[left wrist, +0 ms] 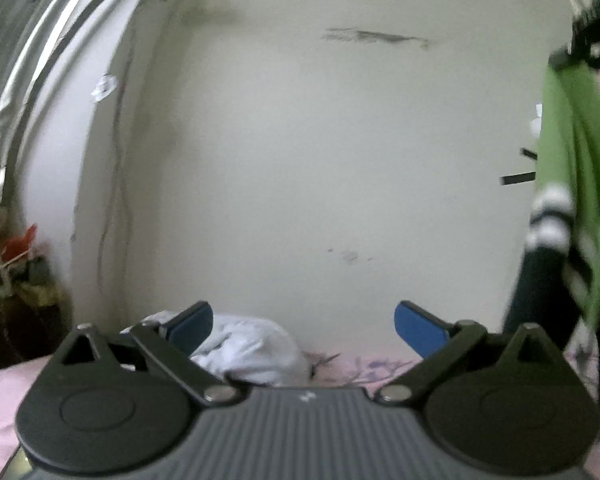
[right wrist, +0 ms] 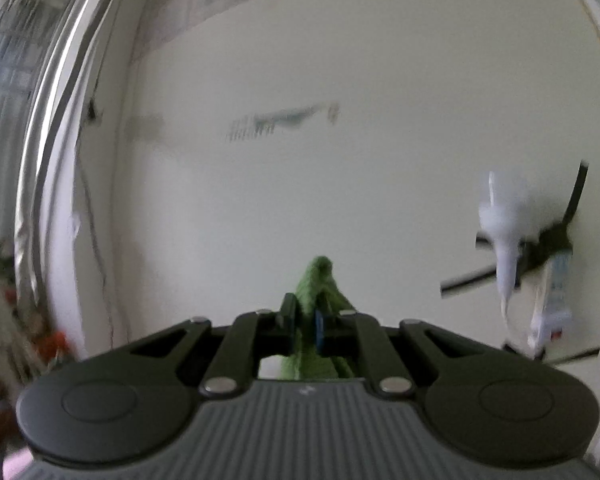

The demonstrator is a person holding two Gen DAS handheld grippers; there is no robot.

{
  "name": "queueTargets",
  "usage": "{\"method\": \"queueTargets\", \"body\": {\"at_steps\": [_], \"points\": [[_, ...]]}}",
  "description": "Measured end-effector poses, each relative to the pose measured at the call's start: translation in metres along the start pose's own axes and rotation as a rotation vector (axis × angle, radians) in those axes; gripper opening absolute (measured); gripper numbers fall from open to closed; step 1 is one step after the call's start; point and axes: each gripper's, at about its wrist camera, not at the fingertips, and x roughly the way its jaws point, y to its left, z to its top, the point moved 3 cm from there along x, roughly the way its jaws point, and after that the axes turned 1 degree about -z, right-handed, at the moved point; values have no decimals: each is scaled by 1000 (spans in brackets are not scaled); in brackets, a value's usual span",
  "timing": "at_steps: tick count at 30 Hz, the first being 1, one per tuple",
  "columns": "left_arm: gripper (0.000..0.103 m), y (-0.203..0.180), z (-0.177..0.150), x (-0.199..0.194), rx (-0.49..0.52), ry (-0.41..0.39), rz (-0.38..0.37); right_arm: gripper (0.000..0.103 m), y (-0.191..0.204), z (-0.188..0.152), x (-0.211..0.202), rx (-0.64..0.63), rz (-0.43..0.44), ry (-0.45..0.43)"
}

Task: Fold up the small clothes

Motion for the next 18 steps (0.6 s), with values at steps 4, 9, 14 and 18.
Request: {"method": "queueTargets", "body": {"at_steps": [4,9,14,18], "points": [[101,-15,-2,6,7,36,-26,6,-17,-74,-3,44,100,209],[100,-27,-21,15,-6,152,-59,41,-3,-182,1,20,191,424],[100,-53,-39,7,57,203,-134,52,-42,-203,-14,43,116,391],[100,-72,-51,-4,48,302,-263,54,-83,-199,-38,73,10,328]]}}
